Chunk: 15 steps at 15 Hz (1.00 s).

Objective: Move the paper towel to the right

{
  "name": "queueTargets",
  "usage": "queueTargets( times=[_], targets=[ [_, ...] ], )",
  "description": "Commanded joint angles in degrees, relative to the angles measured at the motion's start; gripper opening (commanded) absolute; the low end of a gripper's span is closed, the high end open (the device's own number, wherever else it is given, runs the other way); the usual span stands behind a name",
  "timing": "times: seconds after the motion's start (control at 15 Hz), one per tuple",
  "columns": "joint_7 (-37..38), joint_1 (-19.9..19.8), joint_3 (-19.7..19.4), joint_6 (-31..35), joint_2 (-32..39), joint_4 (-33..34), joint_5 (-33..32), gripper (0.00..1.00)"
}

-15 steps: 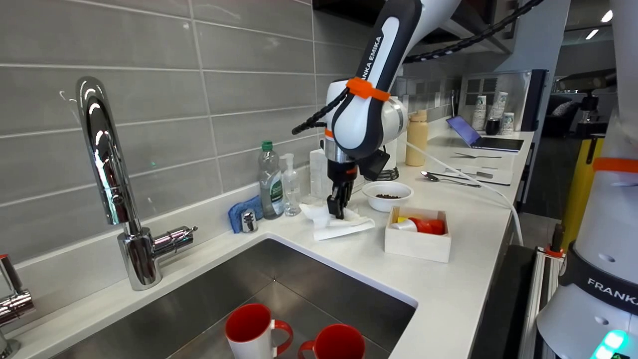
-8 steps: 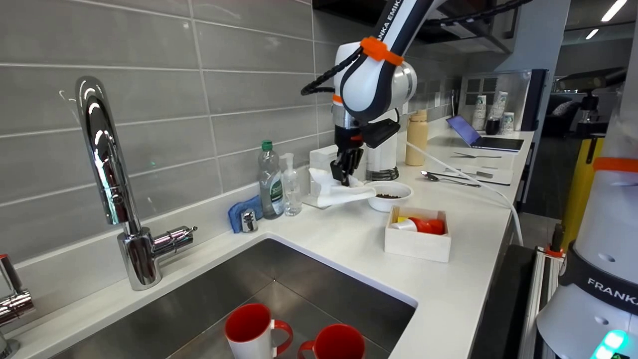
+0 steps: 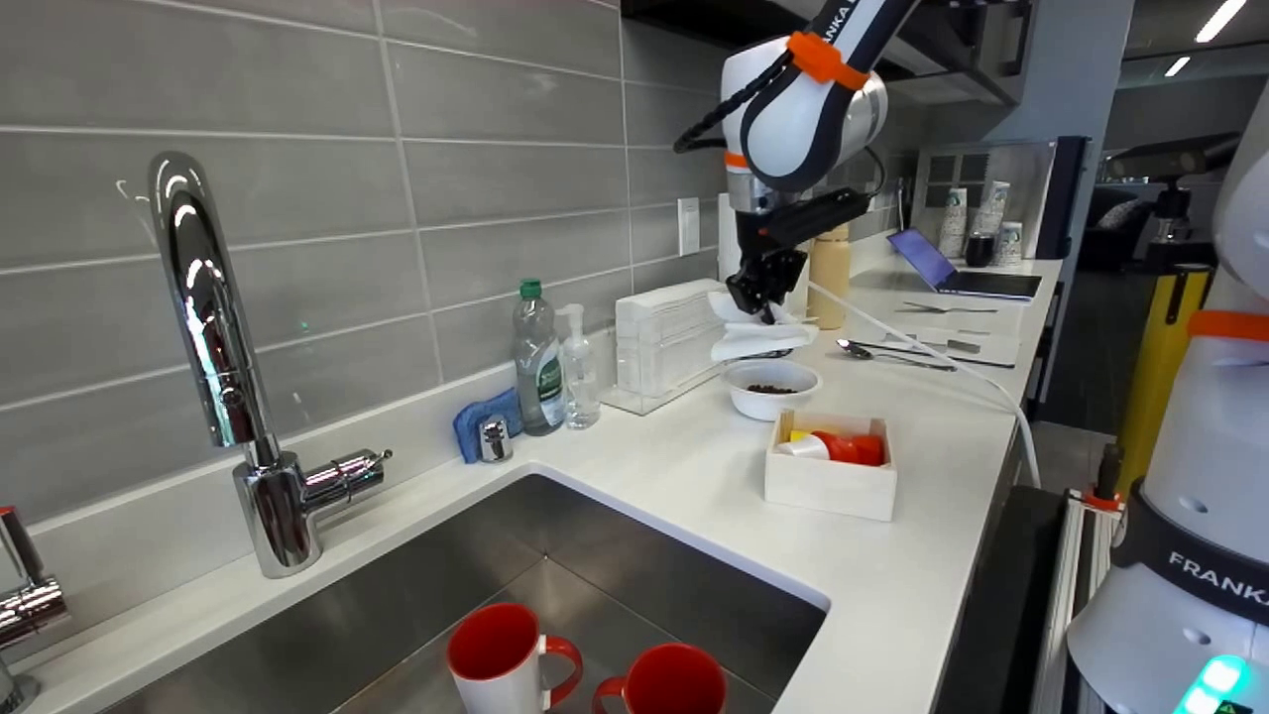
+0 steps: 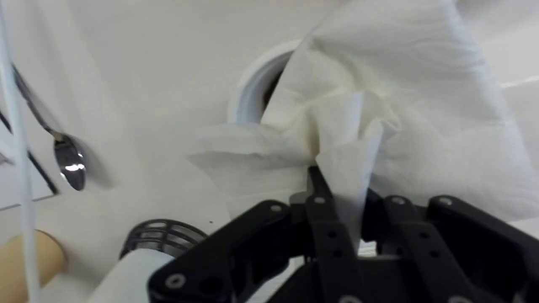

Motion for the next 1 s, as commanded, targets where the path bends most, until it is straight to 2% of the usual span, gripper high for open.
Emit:
queueTargets(
  times=[0.0, 0.33, 0.6, 0.93],
  targets=[
    [8.2, -4.4, -1.6, -2.7, 1.0, 1.9, -4.7, 0.00],
    [20.8, -8.4, -5.1, -0.8, 6.0, 3.9, -9.3, 0.00],
    [29.4, -8.0, -7.9, 0.2, 11.8, 5.3, -11.5, 0.00],
    [34.5, -6.7, -11.6, 0.3, 19.1, 5.7, -10.5, 0.00]
  ],
)
